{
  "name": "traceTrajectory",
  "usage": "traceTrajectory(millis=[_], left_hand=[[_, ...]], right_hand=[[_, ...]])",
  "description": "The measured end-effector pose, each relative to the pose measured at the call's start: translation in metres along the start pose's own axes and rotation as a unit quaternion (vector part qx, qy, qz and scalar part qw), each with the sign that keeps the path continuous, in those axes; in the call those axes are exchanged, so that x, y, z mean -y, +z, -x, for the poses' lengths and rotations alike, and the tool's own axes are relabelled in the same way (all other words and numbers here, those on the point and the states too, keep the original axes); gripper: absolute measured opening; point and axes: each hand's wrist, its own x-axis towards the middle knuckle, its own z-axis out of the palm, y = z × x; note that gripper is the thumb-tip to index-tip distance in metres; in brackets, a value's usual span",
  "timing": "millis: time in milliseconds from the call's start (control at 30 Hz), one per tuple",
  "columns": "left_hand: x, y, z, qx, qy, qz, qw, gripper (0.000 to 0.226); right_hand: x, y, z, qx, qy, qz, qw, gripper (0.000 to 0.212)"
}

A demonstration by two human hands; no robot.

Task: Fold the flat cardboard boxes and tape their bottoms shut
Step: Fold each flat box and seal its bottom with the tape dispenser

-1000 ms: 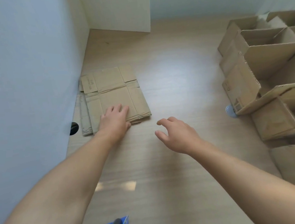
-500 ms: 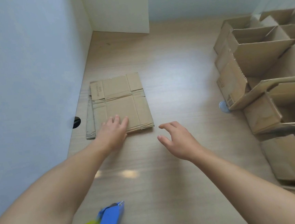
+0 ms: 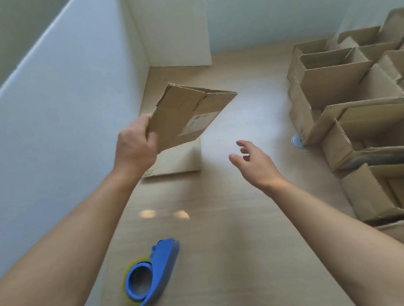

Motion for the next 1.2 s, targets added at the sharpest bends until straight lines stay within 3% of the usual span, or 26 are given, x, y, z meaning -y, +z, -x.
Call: traceTrajectory(millis=[100, 200, 300, 367, 467, 533, 633, 733, 833, 900, 967, 1067, 1200], left_hand=[[-0.02, -0.004, 0.053, 0.036, -0.072, 0.143, 0.986, 0.038], [-0.027, 0.008, 0.113, 0.076, -0.124, 0.274, 0.951, 0.034], [-0.036, 0.027, 0.167, 0.111, -0.156, 0.34, 0.92, 0.038], [-0.04, 0.038, 0.198, 0.115, -0.191, 0.347, 0.911, 0.038], [-0.038, 0.056, 0.233, 0.102, -0.199, 0.253, 0.941, 0.025], [-0.048, 0.062, 0.248, 0.114, -0.197, 0.207, 0.952, 0.037], [-0.071, 0.066, 0.264, 0.117, -0.228, 0.275, 0.926, 0.057], [-0.083, 0.062, 0.276, 0.122, -0.221, 0.363, 0.897, 0.056], [-0.077, 0.054, 0.288, 0.146, -0.17, 0.351, 0.909, 0.051], [-0.072, 0.051, 0.29, 0.177, -0.143, 0.279, 0.933, 0.065], [-0.069, 0.052, 0.285, 0.16, -0.136, 0.241, 0.948, 0.081], [-0.067, 0.054, 0.267, 0.117, -0.173, 0.281, 0.937, 0.105], [-0.066, 0.057, 0.24, 0.172, -0.175, 0.279, 0.928, 0.131]], right_hand=[[-0.011, -0.024, 0.025, -0.04, 0.024, -0.13, 0.99, 0.077], [-0.035, -0.048, 0.058, -0.041, 0.021, -0.236, 0.971, 0.092], [-0.061, -0.062, 0.094, -0.008, -0.03, -0.294, 0.955, 0.075], [-0.079, -0.067, 0.118, -0.037, -0.04, -0.316, 0.947, 0.055], [-0.103, -0.068, 0.147, -0.069, -0.039, -0.31, 0.947, 0.042], [-0.115, -0.065, 0.164, -0.059, -0.043, -0.297, 0.952, 0.039], [-0.124, -0.064, 0.189, -0.031, -0.062, -0.233, 0.97, 0.045], [-0.133, -0.067, 0.207, 0.005, -0.088, -0.141, 0.986, 0.055], [-0.138, -0.07, 0.217, -0.002, -0.154, -0.052, 0.987, 0.059], [-0.133, -0.069, 0.222, 0.003, -0.192, -0.017, 0.981, 0.065], [-0.129, -0.064, 0.223, 0.012, -0.191, -0.024, 0.981, 0.068], [-0.131, -0.059, 0.22, 0.021, -0.165, -0.044, 0.985, 0.065], [-0.135, -0.058, 0.218, 0.042, -0.155, -0.04, 0.986, 0.066]])
